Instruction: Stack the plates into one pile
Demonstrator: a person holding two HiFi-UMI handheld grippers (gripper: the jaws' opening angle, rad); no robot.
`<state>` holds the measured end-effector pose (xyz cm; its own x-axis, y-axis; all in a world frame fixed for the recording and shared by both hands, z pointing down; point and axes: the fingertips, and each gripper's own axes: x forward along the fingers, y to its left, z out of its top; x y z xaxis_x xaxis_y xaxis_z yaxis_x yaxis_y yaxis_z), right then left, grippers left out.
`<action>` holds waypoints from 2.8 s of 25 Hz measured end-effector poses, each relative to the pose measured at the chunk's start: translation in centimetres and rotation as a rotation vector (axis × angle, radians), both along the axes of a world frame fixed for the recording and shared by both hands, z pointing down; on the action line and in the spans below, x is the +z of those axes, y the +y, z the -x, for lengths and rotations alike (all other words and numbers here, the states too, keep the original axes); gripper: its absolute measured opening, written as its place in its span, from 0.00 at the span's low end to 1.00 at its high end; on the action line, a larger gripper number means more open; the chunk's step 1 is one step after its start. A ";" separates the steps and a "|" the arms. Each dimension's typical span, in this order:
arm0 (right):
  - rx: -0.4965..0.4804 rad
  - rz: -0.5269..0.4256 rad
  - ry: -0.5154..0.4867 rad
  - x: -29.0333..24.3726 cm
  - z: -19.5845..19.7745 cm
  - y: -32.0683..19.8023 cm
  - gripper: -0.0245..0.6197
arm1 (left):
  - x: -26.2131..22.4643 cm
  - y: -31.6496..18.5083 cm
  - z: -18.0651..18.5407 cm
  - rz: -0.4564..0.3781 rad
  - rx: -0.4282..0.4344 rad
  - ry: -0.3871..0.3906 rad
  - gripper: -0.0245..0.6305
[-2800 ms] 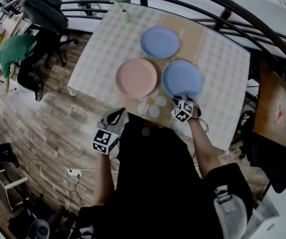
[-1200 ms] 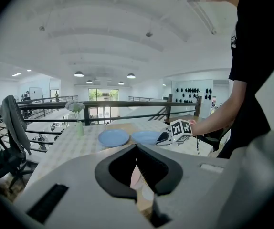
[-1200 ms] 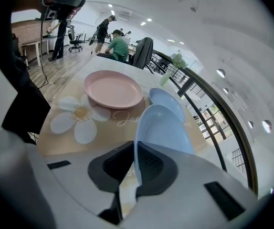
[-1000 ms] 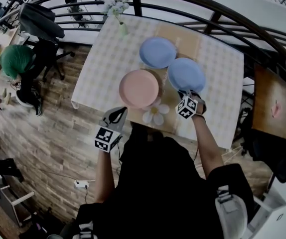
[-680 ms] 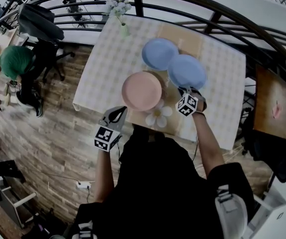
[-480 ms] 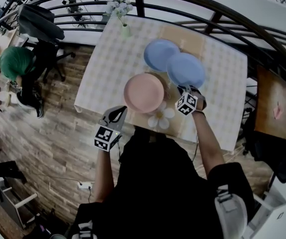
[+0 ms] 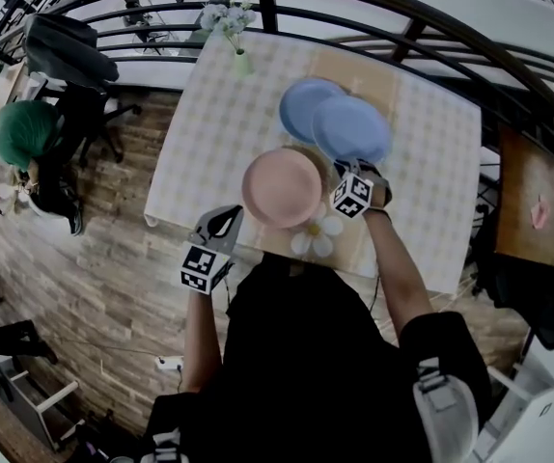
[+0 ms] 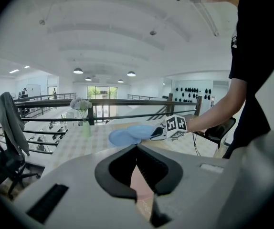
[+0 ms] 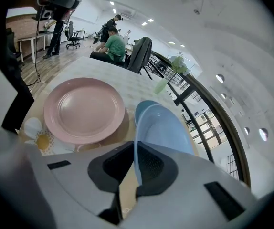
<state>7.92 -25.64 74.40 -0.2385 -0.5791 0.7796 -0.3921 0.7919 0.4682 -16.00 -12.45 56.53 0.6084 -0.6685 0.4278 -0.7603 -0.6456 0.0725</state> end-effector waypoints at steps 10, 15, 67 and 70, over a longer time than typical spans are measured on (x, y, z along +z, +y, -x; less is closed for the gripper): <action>-0.022 0.028 0.022 1.6 2.8 -2.1 0.07 | 0.6 -2.9 1.3 0.010 0.027 0.000 0.04; -0.026 0.018 0.032 2.9 3.6 -3.5 0.07 | 1.5 -4.6 1.7 0.020 0.059 -0.016 0.04; -0.038 0.086 0.014 5.7 9.3 -7.5 0.16 | 3.4 -8.6 4.1 0.071 0.149 -0.039 0.04; -0.028 0.082 -0.001 5.4 9.2 -7.6 0.17 | 3.3 -8.4 3.9 0.060 0.153 -0.043 0.04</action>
<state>-1.32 -33.27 79.75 -0.2541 -0.5063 0.8241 -0.3695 0.8382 0.4010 -19.91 -20.82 59.80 0.6814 -0.5418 0.4921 -0.6567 -0.7495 0.0842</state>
